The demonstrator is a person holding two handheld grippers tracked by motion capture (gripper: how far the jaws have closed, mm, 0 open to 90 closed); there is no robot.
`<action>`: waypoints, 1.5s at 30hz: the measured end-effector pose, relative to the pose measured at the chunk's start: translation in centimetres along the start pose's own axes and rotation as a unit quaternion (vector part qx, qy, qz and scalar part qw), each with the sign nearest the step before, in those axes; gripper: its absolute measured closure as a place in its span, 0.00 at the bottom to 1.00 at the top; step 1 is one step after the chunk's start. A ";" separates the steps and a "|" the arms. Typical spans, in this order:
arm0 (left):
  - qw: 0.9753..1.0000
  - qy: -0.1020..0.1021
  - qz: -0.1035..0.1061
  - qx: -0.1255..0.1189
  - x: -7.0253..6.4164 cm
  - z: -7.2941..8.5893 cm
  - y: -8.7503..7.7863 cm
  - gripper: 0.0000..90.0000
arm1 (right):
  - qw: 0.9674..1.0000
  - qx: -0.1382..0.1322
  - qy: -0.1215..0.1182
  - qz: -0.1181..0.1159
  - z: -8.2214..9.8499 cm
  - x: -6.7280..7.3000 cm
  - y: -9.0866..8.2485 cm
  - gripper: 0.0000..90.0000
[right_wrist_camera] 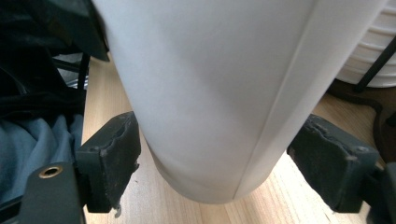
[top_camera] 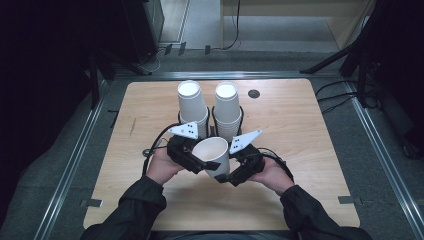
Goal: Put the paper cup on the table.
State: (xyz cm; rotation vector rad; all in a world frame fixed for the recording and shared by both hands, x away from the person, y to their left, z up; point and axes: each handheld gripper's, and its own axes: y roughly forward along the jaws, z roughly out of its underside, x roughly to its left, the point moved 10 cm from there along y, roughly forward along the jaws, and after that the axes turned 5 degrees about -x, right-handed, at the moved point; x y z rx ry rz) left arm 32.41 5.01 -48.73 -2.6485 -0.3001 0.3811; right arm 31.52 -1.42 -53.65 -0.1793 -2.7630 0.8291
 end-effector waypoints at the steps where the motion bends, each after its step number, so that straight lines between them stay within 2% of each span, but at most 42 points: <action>1: 1.000 -0.001 0.001 -0.001 0.0 0.0 0.0 0.21 | 1.000 -0.001 -0.003 0.002 0.0 0.0 0.0 0.19; 6: 1.000 -0.001 -0.003 -0.001 0.4 0.1 -0.5 0.21 | 1.000 -0.003 -0.001 0.005 -0.1 -0.1 -0.1 0.19; 8: 1.000 -0.002 -0.007 0.000 0.5 0.2 -0.7 0.21 | 1.000 -0.004 0.004 -0.001 -0.1 0.0 -0.2 0.19; 12: 1.000 -0.002 -0.011 0.006 0.8 0.3 -0.9 0.21 | 1.000 -0.005 -0.001 0.014 -0.2 -0.2 -0.3 0.19; 27: 0.999 0.002 -0.035 0.033 1.5 1.1 -1.1 0.21 | 1.000 -0.005 0.010 0.030 -0.1 -0.7 -1.9 0.19; 45: 0.995 0.017 -0.068 0.077 2.5 2.4 -1.2 0.21 | 0.997 -0.003 0.026 0.077 0.3 -2.0 -4.3 0.19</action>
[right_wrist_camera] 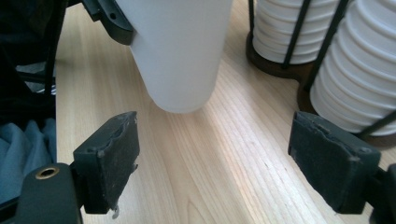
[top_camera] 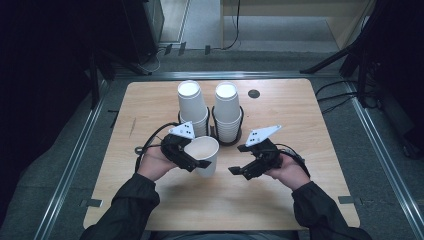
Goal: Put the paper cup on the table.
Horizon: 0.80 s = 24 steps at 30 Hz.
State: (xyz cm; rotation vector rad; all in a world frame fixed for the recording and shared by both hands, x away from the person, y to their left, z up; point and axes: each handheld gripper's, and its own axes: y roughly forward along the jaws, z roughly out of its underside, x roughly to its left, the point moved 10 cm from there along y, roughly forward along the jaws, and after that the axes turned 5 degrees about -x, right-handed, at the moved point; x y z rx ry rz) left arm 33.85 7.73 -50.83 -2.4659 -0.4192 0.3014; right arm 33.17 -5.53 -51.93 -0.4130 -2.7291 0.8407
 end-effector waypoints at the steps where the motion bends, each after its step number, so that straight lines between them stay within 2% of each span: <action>1: 1.000 -0.001 -0.001 0.001 0.1 0.1 -0.1 0.21 | 1.000 0.000 0.000 0.001 0.0 -0.1 -0.1 0.19; 15: 1.000 -0.021 -0.011 0.009 1.0 1.2 -0.8 0.21 | 1.000 0.005 0.012 0.023 0.8 -1.3 -1.6 0.19; 19: 0.999 -0.022 -0.021 0.011 1.5 1.5 -1.2 0.21 | 0.999 0.007 0.016 0.030 1.1 -1.7 -1.8 0.19; 20: 0.999 -0.028 -0.022 0.008 1.5 1.5 -1.3 0.21 | 0.999 0.009 0.015 0.031 1.3 -1.7 -1.8 0.19; 24: 0.999 -0.033 -0.028 0.009 1.9 1.9 -1.7 0.21 | 0.999 0.005 0.020 0.036 1.5 -2.1 -2.0 0.20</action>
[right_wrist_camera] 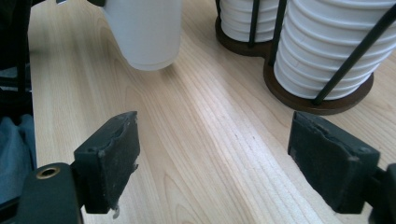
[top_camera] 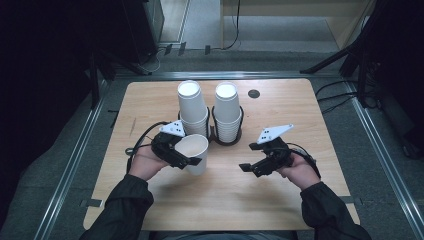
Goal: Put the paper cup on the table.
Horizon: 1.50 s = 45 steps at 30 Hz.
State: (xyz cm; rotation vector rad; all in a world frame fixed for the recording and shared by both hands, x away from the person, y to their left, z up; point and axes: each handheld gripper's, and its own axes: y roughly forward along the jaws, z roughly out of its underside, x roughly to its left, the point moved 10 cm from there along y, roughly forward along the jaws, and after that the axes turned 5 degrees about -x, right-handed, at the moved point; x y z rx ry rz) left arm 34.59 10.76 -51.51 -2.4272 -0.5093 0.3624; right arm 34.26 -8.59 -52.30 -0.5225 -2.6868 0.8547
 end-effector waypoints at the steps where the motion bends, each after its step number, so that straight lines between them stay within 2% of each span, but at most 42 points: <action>1: 1.000 0.000 -0.001 0.002 0.1 0.1 -0.1 0.21 | 1.000 -0.001 -0.002 0.000 0.0 -0.1 -0.1 0.21; 7: 1.000 -0.010 -0.007 0.007 0.8 0.8 -0.6 0.21 | 1.000 0.007 0.002 0.012 0.3 -0.7 -0.2 0.22; 12: 1.000 -0.019 -0.021 0.009 1.7 1.4 -1.1 0.21 | 1.000 0.013 0.004 0.019 0.5 -1.3 0.0 0.22; 17: 0.999 -0.028 -0.038 0.012 2.9 2.1 -2.0 0.21 | 0.999 0.016 -0.013 0.033 0.6 -1.8 0.1 0.22; 24: 0.998 -0.035 -0.057 0.011 4.1 2.7 -3.2 0.20 | 0.999 0.020 -0.009 0.032 0.7 -2.2 0.2 0.22; 32: 0.995 -0.058 -0.076 0.004 6.1 3.8 -4.6 0.20 | 0.999 0.036 -0.008 0.033 1.2 -2.1 0.8 0.22; 36: 0.994 -0.065 -0.085 0.004 7.0 4.3 -4.9 0.20 | 0.999 0.033 -0.011 0.034 1.2 -2.1 0.8 0.22; 45: 0.989 -0.091 -0.119 -0.002 10.2 6.0 -6.4 0.19 | 0.999 0.036 -0.012 0.031 1.5 -2.1 1.0 0.22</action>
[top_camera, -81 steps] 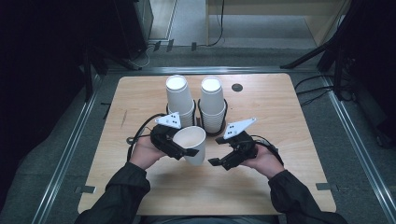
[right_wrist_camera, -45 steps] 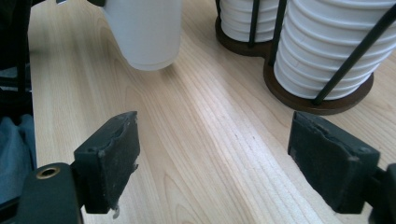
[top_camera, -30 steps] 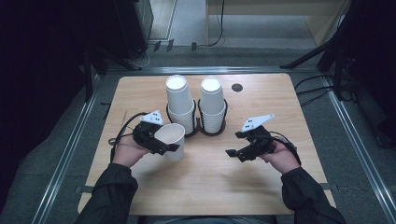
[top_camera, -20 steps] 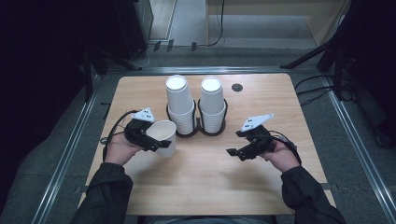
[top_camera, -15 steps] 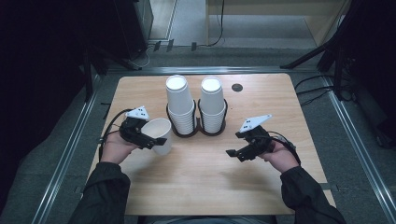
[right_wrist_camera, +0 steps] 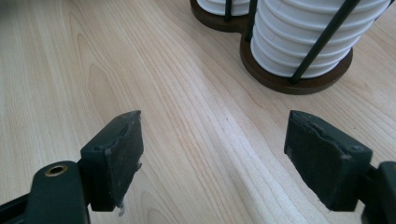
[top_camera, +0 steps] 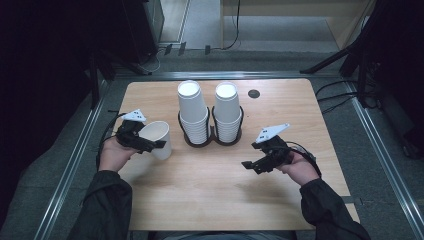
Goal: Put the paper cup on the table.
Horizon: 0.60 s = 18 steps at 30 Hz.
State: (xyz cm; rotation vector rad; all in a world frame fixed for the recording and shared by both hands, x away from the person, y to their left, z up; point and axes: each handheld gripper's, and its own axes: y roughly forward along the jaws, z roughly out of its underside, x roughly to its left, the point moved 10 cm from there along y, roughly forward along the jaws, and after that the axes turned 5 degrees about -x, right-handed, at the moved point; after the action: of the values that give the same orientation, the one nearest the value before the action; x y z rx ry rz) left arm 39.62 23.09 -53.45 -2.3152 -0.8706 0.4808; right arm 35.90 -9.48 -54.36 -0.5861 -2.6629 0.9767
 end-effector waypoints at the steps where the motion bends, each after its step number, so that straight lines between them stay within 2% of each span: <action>1: 1.000 0.001 -0.006 -0.001 0.3 0.1 0.0 0.19 | 1.000 0.001 0.002 0.001 0.1 0.0 0.0 0.22; 5: 1.000 0.004 -0.031 -0.003 1.9 0.5 -0.4 0.19 | 1.000 0.000 0.004 0.002 0.2 -0.1 -0.2 0.22; 18: 0.998 -0.004 -0.068 0.000 4.8 0.9 -0.5 0.18 | 1.000 0.002 0.015 0.012 1.0 -0.5 -0.8 0.22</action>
State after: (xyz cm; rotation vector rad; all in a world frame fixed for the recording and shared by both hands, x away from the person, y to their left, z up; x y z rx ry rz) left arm 42.39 27.03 -54.38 -2.2379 -1.0238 0.4308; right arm 35.74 -10.83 -54.58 -0.6278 -2.6329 0.9720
